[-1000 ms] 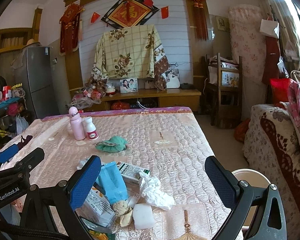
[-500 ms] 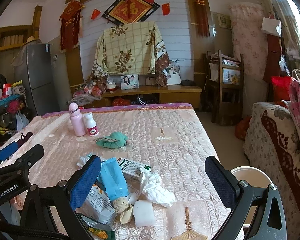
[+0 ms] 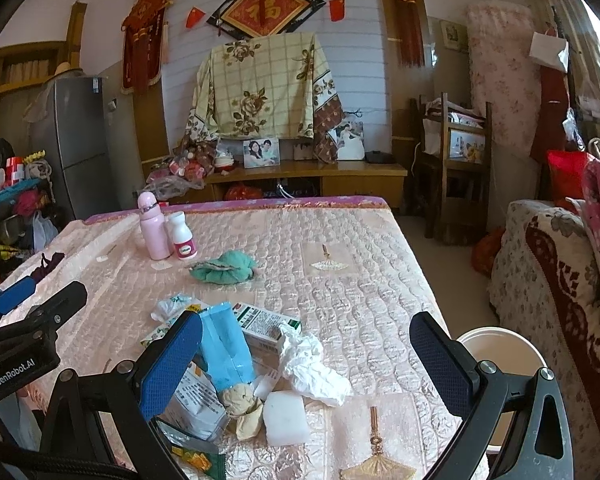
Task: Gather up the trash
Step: 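Reach both tools toward the trash, grasp tissue with right and wrapper with left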
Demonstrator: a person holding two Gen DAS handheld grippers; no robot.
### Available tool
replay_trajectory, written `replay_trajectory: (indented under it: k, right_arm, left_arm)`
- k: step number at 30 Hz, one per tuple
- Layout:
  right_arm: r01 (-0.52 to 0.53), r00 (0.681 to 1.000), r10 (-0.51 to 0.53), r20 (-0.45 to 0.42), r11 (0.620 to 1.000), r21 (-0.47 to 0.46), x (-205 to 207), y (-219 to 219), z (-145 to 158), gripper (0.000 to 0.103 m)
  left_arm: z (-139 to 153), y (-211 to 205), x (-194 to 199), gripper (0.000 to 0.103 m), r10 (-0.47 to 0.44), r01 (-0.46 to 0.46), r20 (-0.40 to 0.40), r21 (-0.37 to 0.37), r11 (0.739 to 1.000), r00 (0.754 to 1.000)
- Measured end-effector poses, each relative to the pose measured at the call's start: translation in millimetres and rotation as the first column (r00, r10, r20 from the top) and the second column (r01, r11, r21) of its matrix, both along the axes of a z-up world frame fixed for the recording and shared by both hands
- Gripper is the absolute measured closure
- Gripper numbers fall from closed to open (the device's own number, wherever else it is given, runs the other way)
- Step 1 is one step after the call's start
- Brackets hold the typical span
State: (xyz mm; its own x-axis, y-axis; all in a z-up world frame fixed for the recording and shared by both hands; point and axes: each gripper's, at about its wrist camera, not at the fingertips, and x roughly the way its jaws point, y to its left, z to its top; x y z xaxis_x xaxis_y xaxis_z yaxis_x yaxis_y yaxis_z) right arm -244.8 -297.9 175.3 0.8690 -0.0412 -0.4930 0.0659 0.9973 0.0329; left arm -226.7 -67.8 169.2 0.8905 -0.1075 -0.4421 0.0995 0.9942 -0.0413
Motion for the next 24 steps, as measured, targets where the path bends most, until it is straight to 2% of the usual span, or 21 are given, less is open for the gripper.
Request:
replay_trajectory:
  k: [11, 17, 24]
  right_arm:
    - [-0.022, 0.998, 0.021, -0.054, 1.0, -0.017, 7, 2, -13, 0.0]
    - [-0.034, 0.992, 0.037, -0.124, 0.999, 0.032, 14, -12, -30, 0.0]
    - [-0.079, 0.974, 0.083, -0.21, 0.996, 0.027, 13, -19, -61, 0.0]
  left_arm:
    - [-6, -5, 11, 0.001, 0.003, -0.002, -0.038, 0.007, 1.0, 0.999]
    - [-18, 6, 17, 0.001, -0.023, 0.023, -0.106, 0.002, 1.0, 0.994]
    - [-41, 14, 23, 0.001, -0.067, 0.07, -0.192, 0.008, 0.998, 0.979]
